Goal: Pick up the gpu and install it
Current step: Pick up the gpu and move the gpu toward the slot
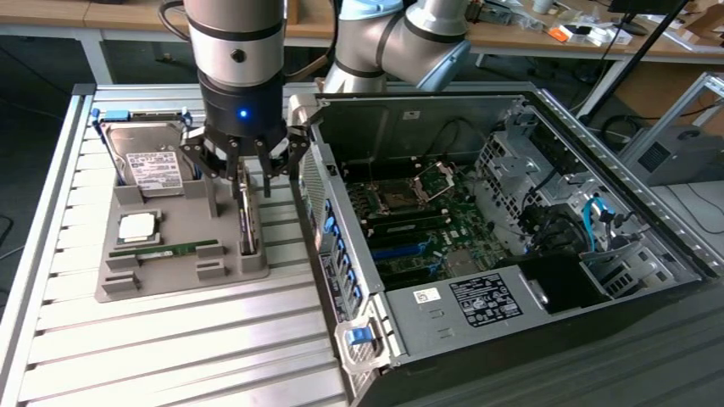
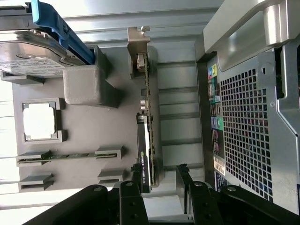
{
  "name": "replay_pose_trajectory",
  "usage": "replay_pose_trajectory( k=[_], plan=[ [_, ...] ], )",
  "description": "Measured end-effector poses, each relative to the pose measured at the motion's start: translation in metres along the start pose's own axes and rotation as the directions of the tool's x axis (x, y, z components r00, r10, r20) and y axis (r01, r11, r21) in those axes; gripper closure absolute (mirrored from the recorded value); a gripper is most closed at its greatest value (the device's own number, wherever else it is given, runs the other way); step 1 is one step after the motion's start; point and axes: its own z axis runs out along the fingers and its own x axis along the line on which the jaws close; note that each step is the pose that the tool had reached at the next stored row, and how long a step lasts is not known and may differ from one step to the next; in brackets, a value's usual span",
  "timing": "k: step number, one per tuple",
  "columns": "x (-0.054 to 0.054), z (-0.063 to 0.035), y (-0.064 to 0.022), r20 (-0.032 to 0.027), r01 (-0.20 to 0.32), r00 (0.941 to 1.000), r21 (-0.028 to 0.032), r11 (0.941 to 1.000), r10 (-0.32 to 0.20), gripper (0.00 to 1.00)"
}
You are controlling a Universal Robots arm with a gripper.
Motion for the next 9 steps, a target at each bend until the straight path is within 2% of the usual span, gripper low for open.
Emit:
replay_pose_trajectory(
  k=[9],
  plan=[
    [0.0001, 0.0027, -0.0001, 0.0001, 0.0, 1.0, -0.0001, 1.0, 0.0, 0.58]
  ],
)
